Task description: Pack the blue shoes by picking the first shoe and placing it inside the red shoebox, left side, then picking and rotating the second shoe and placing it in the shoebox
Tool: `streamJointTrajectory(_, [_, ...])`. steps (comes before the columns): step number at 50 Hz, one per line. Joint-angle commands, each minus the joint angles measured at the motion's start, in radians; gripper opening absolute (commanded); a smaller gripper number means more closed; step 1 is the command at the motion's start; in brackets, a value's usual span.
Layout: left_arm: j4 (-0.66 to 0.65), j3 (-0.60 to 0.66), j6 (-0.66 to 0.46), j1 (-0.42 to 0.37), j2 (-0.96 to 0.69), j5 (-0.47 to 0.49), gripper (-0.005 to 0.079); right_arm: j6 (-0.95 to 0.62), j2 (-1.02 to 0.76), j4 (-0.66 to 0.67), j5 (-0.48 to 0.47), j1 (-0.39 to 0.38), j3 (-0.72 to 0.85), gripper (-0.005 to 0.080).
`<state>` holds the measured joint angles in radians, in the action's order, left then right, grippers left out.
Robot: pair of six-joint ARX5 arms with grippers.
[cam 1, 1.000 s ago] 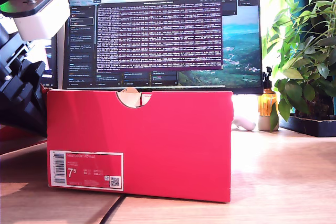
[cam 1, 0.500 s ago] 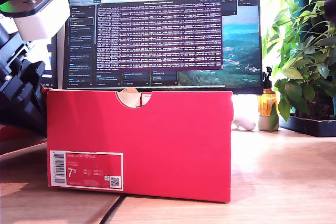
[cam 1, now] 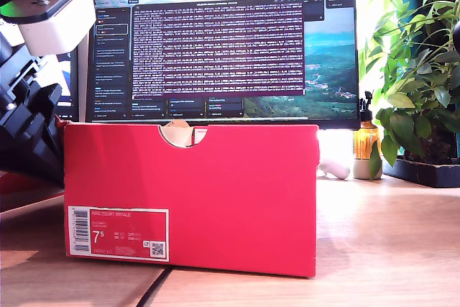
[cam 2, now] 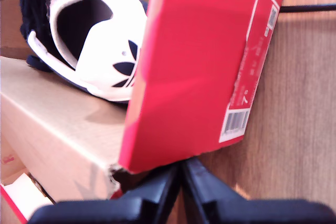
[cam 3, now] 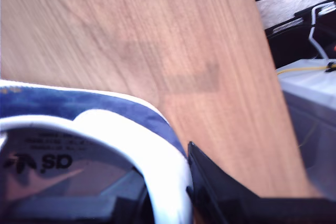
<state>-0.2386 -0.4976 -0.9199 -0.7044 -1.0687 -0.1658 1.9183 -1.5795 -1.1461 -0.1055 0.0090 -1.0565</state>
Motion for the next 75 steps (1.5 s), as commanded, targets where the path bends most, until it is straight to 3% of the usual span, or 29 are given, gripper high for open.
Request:
streamJointTrajectory(1, [0.023, -0.010, 0.007, -0.001, -0.005, 0.005, -0.0018, -0.015, 0.055, -0.023, -0.006, 0.016, -0.006, -0.0012])
streamJointTrajectory(9, [0.023, -0.010, 0.007, -0.001, -0.005, 0.005, -0.0018, -0.063, 0.144, -0.077, -0.025, 0.043, -0.006, -0.0012])
streamJointTrajectory(15, [0.023, -0.010, 0.007, -0.001, -0.005, 0.005, -0.0018, -0.185, 0.230, -0.069, -0.080, 0.054, -0.006, -0.0012])
streamJointTrajectory(22, [0.023, -0.010, 0.007, -0.001, -0.005, 0.005, -0.0018, -0.427, 0.333, -0.028, -0.118, 0.056, -0.014, -0.0012])
streamJointTrajectory(26, [0.023, -0.010, 0.007, -0.001, -0.005, 0.005, -0.0018, -0.674, 0.377, -0.011, -0.112, 0.056, -0.037, -0.0012])
streamJointTrajectory(42, [0.023, -0.010, 0.007, -0.001, -0.005, 0.005, -0.0018, -1.440, 0.420, 0.088, -0.008, 0.054, -0.161, -0.0012])
streamJointTrajectory(54, [0.023, -0.010, 0.007, -0.001, -0.005, 0.005, -0.0018, -1.936, 0.419, 0.333, 0.073, 0.056, -0.223, -0.0012])
streamJointTrajectory(64, [0.023, -0.010, 0.007, -0.001, -0.005, 0.005, -0.0018, -2.209, 0.419, 0.488, 0.230, 0.057, -0.229, -0.0012])
streamJointTrajectory(75, [0.023, -0.010, 0.007, -0.001, -0.005, 0.005, -0.0018, -2.346, 0.419, 0.622, 0.335, 0.094, -0.229, -0.0012])
